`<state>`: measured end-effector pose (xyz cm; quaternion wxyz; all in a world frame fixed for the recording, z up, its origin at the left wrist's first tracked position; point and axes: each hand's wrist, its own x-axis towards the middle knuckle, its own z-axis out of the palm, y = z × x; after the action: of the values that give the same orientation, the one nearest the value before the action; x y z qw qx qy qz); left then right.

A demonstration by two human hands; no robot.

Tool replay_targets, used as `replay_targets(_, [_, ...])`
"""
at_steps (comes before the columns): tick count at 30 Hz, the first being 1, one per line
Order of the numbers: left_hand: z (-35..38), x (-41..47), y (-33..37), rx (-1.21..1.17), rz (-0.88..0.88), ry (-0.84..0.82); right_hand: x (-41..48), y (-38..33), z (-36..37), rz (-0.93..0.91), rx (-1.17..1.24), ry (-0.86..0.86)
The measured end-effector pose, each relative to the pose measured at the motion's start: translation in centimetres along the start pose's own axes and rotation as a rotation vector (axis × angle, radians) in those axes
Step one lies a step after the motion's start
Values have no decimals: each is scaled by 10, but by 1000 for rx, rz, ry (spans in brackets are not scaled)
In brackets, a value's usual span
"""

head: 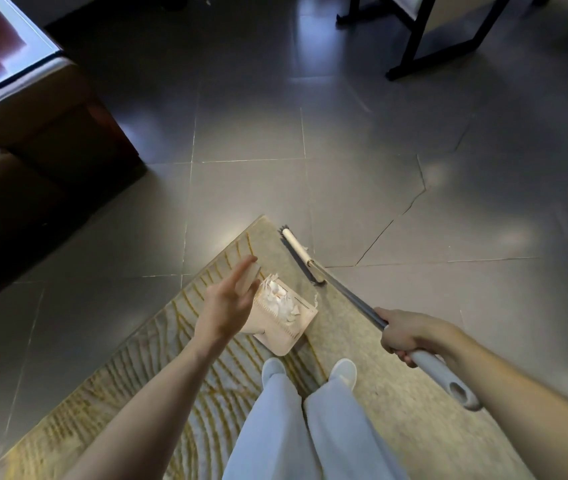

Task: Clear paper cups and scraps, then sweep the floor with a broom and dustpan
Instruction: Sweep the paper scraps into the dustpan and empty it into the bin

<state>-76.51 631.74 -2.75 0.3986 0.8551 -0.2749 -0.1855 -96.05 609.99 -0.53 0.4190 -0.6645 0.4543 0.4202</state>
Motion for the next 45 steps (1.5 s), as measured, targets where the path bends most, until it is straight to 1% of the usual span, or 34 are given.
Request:
replay_targets(5, [6,10,4,-19,-38,30,10,5,35,17,4,-148])
replay_targets(8, [4,11,-1,-12,-48,46,3,19,31,43,102,-249])
replay_targets(10, [5,10,-2,-22,-53,55,-5,24,24,48,147,-276])
replay_targets(14, [0,7,-10,-29,-45,55,-19,17,18,24,54,-206])
replay_targets(18, [-3,4,-16,64,55,68,-29,12,10,-2,-8,-136])
replay_targets(24, [0,7,-11,5,25,42,-15,6,9,13,-138,-47])
replay_targets(27, [4,9,-7,-1,22,49,-2,-3,25,16,-96,-80])
replay_targets(30, [5,11,-6,10,6,45,-2,-5,44,36,-24,-169])
replay_targets(34, [1,9,-8,21,-28,32,-20,5,38,72,49,-249])
replay_targets(36, [-1,7,-10,5,-35,25,-30,3,32,61,40,-239])
replay_targets(40, [-5,0,-10,-25,-41,14,-45,-6,23,30,-51,-163])
replay_targets(45, [-10,0,-5,-67,-95,29,-56,-10,-4,9,-28,-74])
